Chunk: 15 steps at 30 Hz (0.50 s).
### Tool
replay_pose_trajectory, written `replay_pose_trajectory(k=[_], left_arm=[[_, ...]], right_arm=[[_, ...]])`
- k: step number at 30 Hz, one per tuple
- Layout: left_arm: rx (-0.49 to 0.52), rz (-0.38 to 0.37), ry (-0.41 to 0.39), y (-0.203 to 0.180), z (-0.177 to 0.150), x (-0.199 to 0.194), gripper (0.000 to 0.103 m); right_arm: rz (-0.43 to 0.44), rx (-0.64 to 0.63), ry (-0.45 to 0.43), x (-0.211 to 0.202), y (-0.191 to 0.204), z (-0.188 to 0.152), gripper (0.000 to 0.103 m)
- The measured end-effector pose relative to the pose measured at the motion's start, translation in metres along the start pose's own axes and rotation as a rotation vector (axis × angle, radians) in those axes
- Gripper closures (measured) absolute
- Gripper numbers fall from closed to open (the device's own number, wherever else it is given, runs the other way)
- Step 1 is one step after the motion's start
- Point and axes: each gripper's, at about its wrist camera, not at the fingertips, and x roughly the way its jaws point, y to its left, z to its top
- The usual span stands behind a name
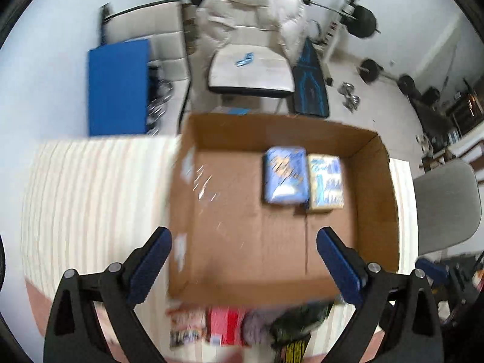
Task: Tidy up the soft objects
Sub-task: 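Grasp the orange panda snack bag with the left tool while the right grasps the shoe-shine pack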
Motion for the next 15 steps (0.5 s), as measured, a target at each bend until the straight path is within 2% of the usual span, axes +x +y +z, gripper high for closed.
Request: replay_pose_trajectory(k=[1, 4, 6, 8, 10, 11, 13, 15], left_arm=[[-0.013, 0.007, 0.012, 0.007, -0.010, -0.002, 0.005], [-0.028, 0.054, 0.113, 0.028, -0.053, 0.011, 0.005], [-0.021, 0.116, 0.166, 0.042, -0.082, 0.027, 0.011], [-0.018, 0.142, 0.230, 0.050, -0.101, 0.048, 0.032], [-0.026, 0.159, 0.301, 0.061, -0.118, 0.073, 0.043], [-0.031, 0.167, 0.326, 0.065, -0.124, 0.085, 0.044], [-0.035, 0.174, 0.364, 0.071, -0.132, 0.106, 0.043], [-0.026, 0.182, 0.394, 0.073, -0.138, 0.123, 0.043]], right_arm=[[0.009, 0.017, 0.028, 0.000, -0.001, -0.014, 0.000], [0.040, 0.061, 0.100, 0.014, 0.000, -0.062, 0.000], [0.050, 0.069, 0.170, 0.035, 0.004, -0.094, 0.000], [0.074, 0.096, 0.242, 0.060, 0.005, -0.124, 0.000], [0.079, 0.116, 0.286, 0.080, 0.006, -0.143, 0.006], [0.087, 0.129, 0.308, 0.092, 0.007, -0.154, 0.009], [0.094, 0.151, 0.343, 0.108, 0.009, -0.170, 0.026], [0.100, 0.159, 0.382, 0.124, 0.012, -0.182, 0.027]])
